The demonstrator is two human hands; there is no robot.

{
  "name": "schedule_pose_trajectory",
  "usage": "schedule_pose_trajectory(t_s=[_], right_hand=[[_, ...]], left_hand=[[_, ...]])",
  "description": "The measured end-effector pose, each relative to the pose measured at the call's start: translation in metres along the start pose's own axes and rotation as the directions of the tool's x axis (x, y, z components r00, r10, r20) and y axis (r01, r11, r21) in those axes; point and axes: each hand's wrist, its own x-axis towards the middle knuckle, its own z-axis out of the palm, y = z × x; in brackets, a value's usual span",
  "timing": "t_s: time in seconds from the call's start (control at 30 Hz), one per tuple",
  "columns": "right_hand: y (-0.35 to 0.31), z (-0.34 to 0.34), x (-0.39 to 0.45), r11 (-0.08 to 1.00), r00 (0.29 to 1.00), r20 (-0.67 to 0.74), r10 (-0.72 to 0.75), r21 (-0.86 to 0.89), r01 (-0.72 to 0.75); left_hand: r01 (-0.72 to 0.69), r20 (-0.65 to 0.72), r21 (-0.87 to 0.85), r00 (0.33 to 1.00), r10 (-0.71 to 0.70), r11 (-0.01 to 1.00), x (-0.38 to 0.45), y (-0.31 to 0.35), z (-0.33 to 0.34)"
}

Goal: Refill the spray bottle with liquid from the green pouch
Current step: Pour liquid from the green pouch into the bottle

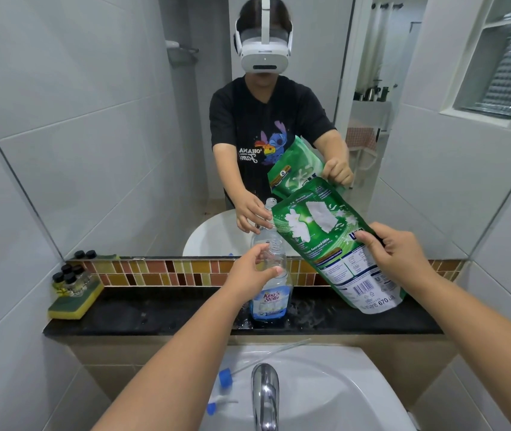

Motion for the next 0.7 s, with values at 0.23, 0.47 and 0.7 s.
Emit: schedule_pose_trajectory(t_s=[0.23, 0.47, 0.7], right_hand=[[0.001, -0.002, 0.004, 1.0, 1.0, 0.001, -0.007, -0.019, 0.007], [-0.017, -0.029, 0.03, 0.994, 0.992, 0.13, 0.008, -0.107, 0.006], [-0.049, -0.054, 0.072, 0.94, 0.954, 0.3, -0.013, -0.322, 0.114]], left_hand=[[0.002, 0.007, -0.011, 1.0, -0.002, 1.0, 0.0, 0.001, -0.001], [0.006, 0.022, -0.026, 1.0, -0.005, 1.0, -0.001, 0.0, -0.006], [-0.003, 0.016, -0.023, 1.0, 0.004, 1.0, -0.001, -0.003, -0.006]])
